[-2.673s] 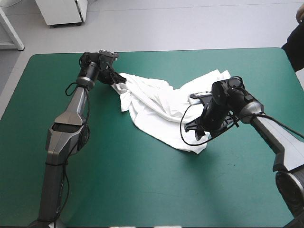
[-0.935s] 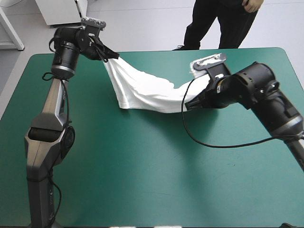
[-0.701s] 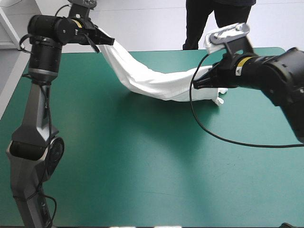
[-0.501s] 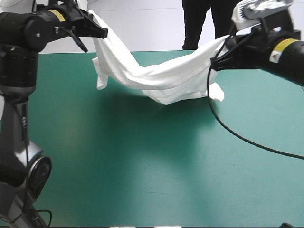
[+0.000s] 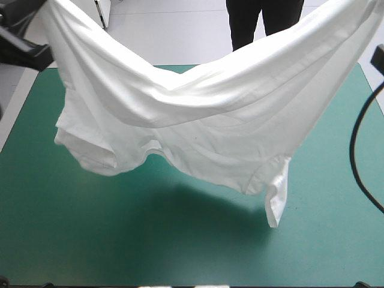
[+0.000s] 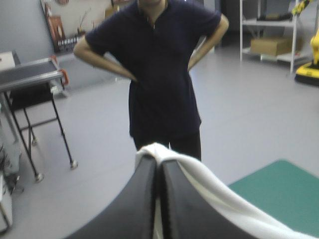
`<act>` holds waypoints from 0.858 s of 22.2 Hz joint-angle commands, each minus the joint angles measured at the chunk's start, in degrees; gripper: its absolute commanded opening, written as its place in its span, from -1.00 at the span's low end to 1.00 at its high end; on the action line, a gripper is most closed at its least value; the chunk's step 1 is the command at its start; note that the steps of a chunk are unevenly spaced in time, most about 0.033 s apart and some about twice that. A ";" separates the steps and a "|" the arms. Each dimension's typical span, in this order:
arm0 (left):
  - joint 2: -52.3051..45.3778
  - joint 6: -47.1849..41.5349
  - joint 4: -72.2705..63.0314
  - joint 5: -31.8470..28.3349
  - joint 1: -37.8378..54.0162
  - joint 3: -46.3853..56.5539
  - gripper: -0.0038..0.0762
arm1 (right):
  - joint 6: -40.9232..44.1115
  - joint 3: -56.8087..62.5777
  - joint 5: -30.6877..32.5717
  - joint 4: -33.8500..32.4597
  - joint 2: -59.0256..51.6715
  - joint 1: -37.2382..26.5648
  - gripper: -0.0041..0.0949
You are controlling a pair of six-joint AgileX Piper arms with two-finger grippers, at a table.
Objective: Fold the cloth
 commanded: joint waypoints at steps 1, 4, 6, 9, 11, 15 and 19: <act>-4.58 -0.47 -5.38 -11.58 -0.42 -0.97 -0.96 | -1.07 -2.92 -12.06 3.15 -0.61 0.03 -0.95; -4.61 -0.34 -6.27 -11.15 -0.42 -0.81 -0.96 | -0.72 -2.93 -12.71 4.22 0.02 0.03 -0.95; -2.43 -0.34 -6.27 -7.09 -0.42 -0.19 -0.96 | -0.33 -2.44 -8.98 3.60 1.33 0.03 -0.95; 2.00 0.15 -5.98 -1.98 -0.42 2.23 -0.96 | 1.90 -1.45 -2.30 0.47 5.23 0.03 -0.95; 6.10 0.37 -3.77 -0.66 -0.42 5.34 -0.96 | 3.27 1.66 0.95 -2.38 9.41 0.03 -0.95; 11.64 0.53 1.76 -0.13 -0.31 8.42 -0.96 | 6.23 6.78 0.95 -7.95 14.01 -0.26 -0.95; 18.10 -0.97 7.73 0.31 -0.31 9.46 -0.96 | 7.84 12.51 0.50 -6.34 18.71 -4.52 -0.95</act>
